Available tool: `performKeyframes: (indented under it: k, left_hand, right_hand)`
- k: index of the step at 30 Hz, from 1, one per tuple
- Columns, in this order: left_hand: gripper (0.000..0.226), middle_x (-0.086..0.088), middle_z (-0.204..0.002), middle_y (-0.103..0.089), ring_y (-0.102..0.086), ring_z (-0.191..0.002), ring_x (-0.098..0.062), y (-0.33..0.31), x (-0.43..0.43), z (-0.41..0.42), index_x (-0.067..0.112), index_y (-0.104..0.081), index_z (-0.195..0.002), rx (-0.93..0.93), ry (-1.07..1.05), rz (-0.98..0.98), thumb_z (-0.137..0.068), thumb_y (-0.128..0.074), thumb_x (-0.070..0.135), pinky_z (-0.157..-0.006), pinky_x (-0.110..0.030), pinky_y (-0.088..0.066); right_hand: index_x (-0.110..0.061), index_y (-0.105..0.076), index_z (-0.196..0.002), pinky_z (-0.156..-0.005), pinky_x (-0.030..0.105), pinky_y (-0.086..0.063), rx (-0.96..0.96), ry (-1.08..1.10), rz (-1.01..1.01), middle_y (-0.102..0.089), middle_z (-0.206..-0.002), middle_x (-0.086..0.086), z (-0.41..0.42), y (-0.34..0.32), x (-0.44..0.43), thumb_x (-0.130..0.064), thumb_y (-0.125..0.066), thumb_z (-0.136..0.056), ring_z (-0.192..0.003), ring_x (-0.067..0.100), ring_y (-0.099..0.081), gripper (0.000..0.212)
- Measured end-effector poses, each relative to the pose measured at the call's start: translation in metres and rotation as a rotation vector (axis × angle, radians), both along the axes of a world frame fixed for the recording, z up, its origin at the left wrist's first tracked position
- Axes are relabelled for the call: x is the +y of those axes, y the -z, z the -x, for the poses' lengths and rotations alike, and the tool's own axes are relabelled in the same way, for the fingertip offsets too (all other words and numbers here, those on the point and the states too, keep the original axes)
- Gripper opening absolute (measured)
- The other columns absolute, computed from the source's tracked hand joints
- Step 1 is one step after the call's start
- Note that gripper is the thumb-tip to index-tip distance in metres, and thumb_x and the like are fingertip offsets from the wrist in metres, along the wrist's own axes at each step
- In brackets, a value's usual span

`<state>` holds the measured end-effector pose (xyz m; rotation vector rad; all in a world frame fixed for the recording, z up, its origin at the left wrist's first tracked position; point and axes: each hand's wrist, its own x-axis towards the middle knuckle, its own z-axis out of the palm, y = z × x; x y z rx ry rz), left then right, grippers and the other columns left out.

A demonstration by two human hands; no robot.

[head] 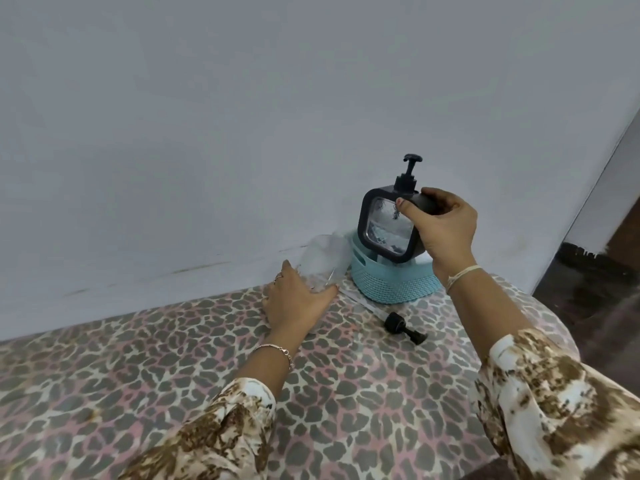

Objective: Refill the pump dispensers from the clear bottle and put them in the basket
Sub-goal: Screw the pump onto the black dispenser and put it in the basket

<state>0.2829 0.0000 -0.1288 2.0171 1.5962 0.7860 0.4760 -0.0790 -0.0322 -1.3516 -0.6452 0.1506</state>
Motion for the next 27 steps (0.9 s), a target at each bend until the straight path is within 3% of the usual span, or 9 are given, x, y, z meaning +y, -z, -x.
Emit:
performKeyframes:
  k: [4, 7, 10, 13, 17, 22, 25, 27]
  left_hand:
    - [0.102, -0.007, -0.146, -0.041, -0.038, -0.135, -0.029, 0.008, -0.005, 0.009, 0.015, -0.027, -0.147, -0.153, 0.049, -0.070, -0.070, -0.066, 0.069, -0.108, -0.051, -0.036]
    - [0.099, -0.005, -0.148, -0.031, -0.032, -0.137, -0.023, 0.012, -0.010, 0.017, 0.019, -0.020, -0.148, -0.349, 0.169, -0.052, -0.073, -0.069, 0.062, -0.114, -0.043, -0.031]
    - [0.103, 0.003, -0.150, -0.026, -0.027, -0.137, -0.012, 0.014, -0.016, 0.024, 0.025, -0.015, -0.149, -0.488, 0.268, 0.020, -0.070, -0.071, 0.058, -0.111, -0.028, -0.023]
    - [0.105, 0.005, -0.151, -0.025, -0.024, -0.133, -0.004, 0.013, -0.019, 0.026, 0.026, -0.013, -0.149, -0.510, 0.294, 0.038, -0.068, -0.073, 0.056, -0.108, -0.022, -0.018]
    - [0.105, 0.007, -0.151, -0.024, -0.021, -0.131, 0.000, 0.013, -0.021, 0.027, 0.026, -0.013, -0.149, -0.497, 0.321, 0.051, -0.069, -0.076, 0.050, -0.109, -0.021, -0.016]
    - [0.104, 0.013, -0.148, -0.024, -0.021, -0.135, -0.001, 0.015, -0.022, 0.032, 0.030, -0.015, -0.147, -0.511, 0.353, 0.076, -0.066, -0.077, 0.050, -0.111, -0.021, -0.015]
    - [0.099, 0.012, -0.148, -0.025, -0.022, -0.136, -0.002, 0.016, -0.021, 0.036, 0.033, -0.017, -0.144, -0.507, 0.352, 0.074, -0.068, -0.080, 0.044, -0.112, -0.022, -0.017]
    - [0.102, 0.010, -0.152, -0.024, -0.021, -0.136, -0.004, 0.016, -0.022, 0.039, 0.035, -0.015, -0.145, -0.497, 0.343, 0.087, -0.066, -0.079, 0.048, -0.113, -0.025, -0.019]
  right_hand:
    - [-0.029, -0.067, -0.101, -0.087, 0.032, -0.056, -0.004, 0.118, 0.049, -0.070, -0.094, -0.013, 0.008, 0.010, 0.007, -0.045, -0.082, -0.052, -0.090, 0.005, -0.067, 0.054]
    - [-0.027, -0.066, -0.105, -0.090, 0.031, -0.054, -0.025, 0.175, 0.078, -0.068, -0.096, -0.012, 0.011, 0.014, 0.011, -0.042, -0.080, -0.057, -0.091, 0.007, -0.065, 0.052]
    - [-0.027, -0.065, -0.106, -0.084, 0.020, -0.051, -0.046, 0.181, 0.099, -0.066, -0.095, -0.013, 0.015, 0.016, 0.016, -0.042, -0.079, -0.059, -0.090, 0.006, -0.064, 0.052]
    - [-0.030, -0.062, -0.102, -0.075, 0.008, -0.040, -0.082, 0.178, 0.124, -0.064, -0.093, -0.015, 0.020, 0.022, 0.020, -0.040, -0.079, -0.061, -0.088, 0.005, -0.060, 0.045]
    - [-0.031, -0.056, -0.096, -0.083, 0.023, -0.048, -0.118, 0.165, 0.163, -0.061, -0.094, -0.012, 0.023, 0.035, 0.026, -0.034, -0.078, -0.064, -0.088, 0.008, -0.059, 0.040]
    - [-0.023, -0.061, -0.103, -0.082, 0.022, -0.046, -0.215, 0.190, 0.236, -0.060, -0.094, -0.012, 0.025, 0.051, 0.028, -0.037, -0.079, -0.064, -0.087, 0.007, -0.057, 0.045]
    - [-0.027, -0.059, -0.101, -0.081, 0.029, -0.045, -0.264, 0.244, 0.328, -0.056, -0.091, -0.013, 0.026, 0.056, 0.025, -0.045, -0.075, -0.063, -0.097, 0.014, -0.056, 0.045]
    - [-0.029, -0.058, -0.098, -0.089, 0.038, -0.039, -0.308, 0.314, 0.430, -0.055, -0.088, -0.011, 0.029, 0.060, 0.022, -0.051, -0.072, -0.062, -0.107, 0.019, -0.051, 0.044]
